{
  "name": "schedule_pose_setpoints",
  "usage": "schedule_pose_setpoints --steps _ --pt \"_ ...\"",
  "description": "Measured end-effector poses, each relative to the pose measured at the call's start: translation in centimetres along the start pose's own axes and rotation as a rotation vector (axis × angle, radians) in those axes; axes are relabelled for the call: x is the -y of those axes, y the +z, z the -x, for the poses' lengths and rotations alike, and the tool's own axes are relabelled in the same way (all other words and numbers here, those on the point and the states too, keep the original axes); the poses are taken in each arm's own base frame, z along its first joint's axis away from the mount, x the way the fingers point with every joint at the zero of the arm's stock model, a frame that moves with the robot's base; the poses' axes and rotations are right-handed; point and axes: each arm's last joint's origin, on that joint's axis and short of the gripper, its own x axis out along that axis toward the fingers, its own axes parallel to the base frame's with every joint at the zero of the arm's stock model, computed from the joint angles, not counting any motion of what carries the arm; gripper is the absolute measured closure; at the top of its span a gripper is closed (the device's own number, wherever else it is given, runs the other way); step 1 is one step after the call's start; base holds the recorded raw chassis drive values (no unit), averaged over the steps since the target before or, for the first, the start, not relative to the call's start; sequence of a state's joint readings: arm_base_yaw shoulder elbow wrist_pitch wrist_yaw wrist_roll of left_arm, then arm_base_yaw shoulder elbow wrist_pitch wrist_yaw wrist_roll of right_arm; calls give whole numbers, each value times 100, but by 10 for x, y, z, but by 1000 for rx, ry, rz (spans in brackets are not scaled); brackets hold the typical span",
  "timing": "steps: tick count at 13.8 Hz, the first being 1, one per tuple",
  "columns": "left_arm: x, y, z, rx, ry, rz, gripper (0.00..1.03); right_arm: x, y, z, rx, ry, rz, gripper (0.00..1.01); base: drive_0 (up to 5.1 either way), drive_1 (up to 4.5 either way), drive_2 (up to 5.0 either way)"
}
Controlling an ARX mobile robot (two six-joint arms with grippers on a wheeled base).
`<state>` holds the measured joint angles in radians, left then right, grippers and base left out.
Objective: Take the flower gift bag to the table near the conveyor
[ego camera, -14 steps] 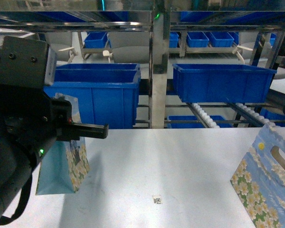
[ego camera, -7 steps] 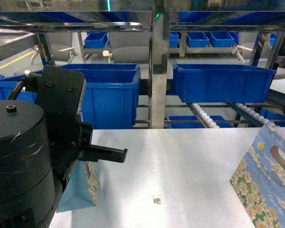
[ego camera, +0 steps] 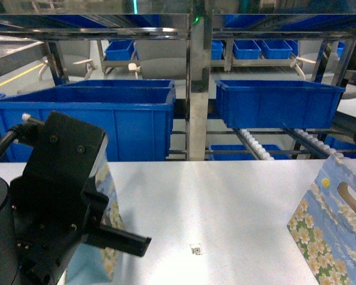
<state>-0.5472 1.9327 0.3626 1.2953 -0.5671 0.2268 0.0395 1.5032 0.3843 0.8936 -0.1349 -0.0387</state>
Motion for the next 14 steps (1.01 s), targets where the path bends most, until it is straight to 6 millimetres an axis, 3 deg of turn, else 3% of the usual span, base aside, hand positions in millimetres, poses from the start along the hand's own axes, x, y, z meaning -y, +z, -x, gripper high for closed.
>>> schedule_pose_setpoints --steps 1,7,8,11,14 --pt "-1 -8 6 -34 -29 -23 83 0 0 0 0 0 0 3 0 0 0" --pt "-18 -5 8 -10 -41 72 9 0 0 0 0 0 0 3 0 0 0" --pt "-24 -1 9 6 -33 92 4 0 0 0 0 0 0 3 0 0 0" --pt "-39 18 16 101 -47 160 5 0 0 0 0 0 0 3 0 0 0" --pt "-67 39 32 243 -46 221 5 0 0 0 0 0 0 3 0 0 0"
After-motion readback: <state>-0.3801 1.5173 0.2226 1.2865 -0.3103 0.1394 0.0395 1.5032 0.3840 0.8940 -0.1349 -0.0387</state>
